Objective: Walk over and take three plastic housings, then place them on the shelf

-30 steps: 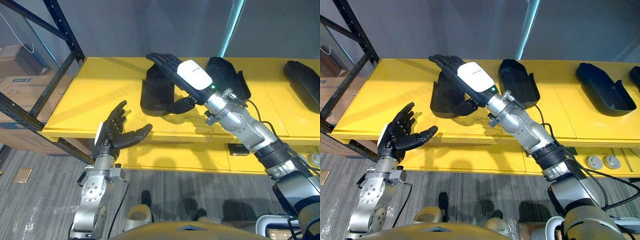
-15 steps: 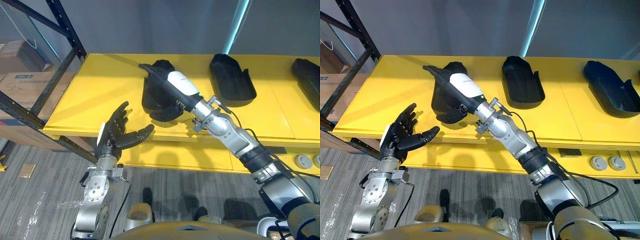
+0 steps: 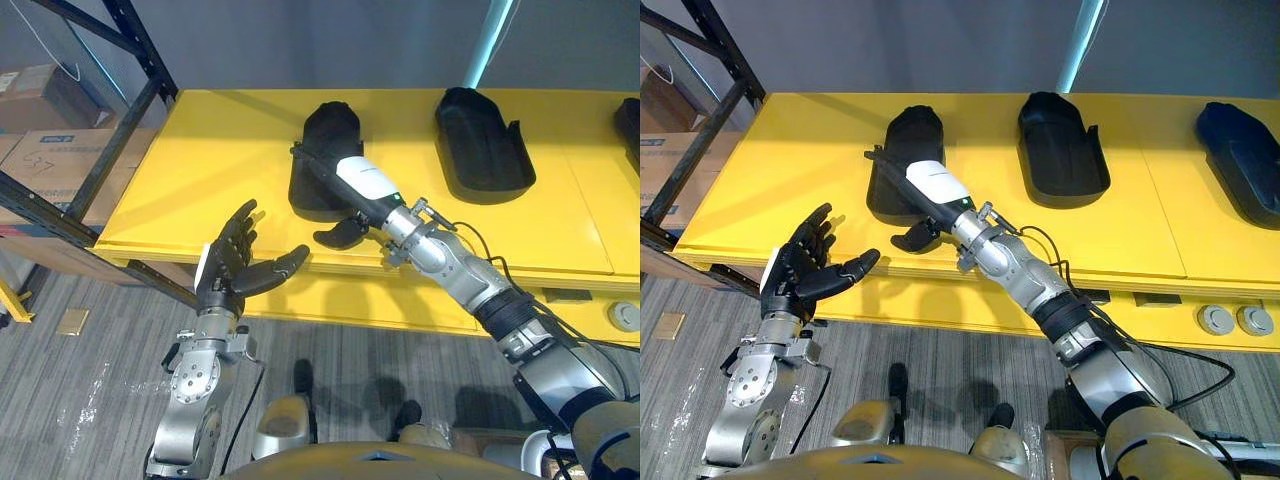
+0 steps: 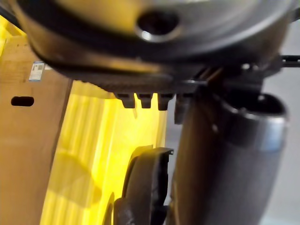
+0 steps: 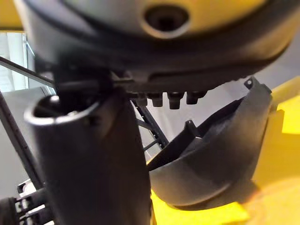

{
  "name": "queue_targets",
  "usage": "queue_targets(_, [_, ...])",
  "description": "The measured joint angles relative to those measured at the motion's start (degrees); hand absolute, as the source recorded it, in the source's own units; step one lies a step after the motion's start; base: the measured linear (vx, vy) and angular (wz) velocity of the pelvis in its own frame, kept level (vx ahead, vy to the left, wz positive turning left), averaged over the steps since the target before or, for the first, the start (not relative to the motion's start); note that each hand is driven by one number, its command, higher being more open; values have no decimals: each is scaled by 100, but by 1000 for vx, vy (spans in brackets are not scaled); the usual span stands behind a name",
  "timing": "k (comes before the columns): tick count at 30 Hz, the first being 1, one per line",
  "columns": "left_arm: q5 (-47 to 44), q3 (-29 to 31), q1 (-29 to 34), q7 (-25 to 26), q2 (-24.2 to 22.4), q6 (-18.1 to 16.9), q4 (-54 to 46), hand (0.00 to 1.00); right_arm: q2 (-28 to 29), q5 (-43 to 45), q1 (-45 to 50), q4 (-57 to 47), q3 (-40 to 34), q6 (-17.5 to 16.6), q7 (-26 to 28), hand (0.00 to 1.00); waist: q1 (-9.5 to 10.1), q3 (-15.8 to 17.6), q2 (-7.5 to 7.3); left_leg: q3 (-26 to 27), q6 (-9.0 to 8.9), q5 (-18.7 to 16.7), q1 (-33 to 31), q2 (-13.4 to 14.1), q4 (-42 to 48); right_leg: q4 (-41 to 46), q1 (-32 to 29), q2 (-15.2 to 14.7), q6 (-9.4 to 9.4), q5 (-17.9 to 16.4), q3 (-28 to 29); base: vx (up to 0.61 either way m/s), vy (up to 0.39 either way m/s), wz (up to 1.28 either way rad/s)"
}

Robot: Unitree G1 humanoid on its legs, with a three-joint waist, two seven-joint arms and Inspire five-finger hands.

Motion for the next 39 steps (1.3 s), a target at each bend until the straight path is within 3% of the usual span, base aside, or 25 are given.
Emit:
queue_targets(9, [-8, 0, -35, 126, -4, -104, -173, 100, 20, -240, -300, 201, -218, 229, -744, 100, -3, 256, 73, 4, -16, 10, -105, -13, 0, 225, -205, -64, -7, -70, 25, 0, 0, 0])
queue_targets(20, [-11, -1, -105, 189, -11, -179, -220, 100, 49, -400, -396, 201, -361, 282, -818, 100, -21, 467, 133, -16, -21, 35, -105, -16, 0, 500, -309, -130, -10, -196, 31, 0, 0, 0])
queue_targets(31, [-9, -2, -87, 114, -10, -224, -218, 100, 49, -319, -409, 119, -362, 167, -759, 100, -29, 473, 122, -11, -20, 36, -102, -31, 1, 548, -325, -158, 24, -202, 35, 0, 0, 0])
queue_targets(34, [-1, -2, -50, 110, -8, -353, -218, 100, 56, 45, -188, -715, -540, 227, -703, 100, -65, 493, 88, 3, -20, 36, -87, -5, 2, 502, -298, -138, 44, -182, 38, 5, -34, -1])
queue_targets(39, [-114, 50, 9, -23, 3, -671, -344, 100, 635, 1049, 1318, -3582, -1876, 400, -705, 100, -143, 439, -105, 276, -7, -58, 157, 6, 14, 322, -150, -104, 88, -139, 272, 50, -26, -25])
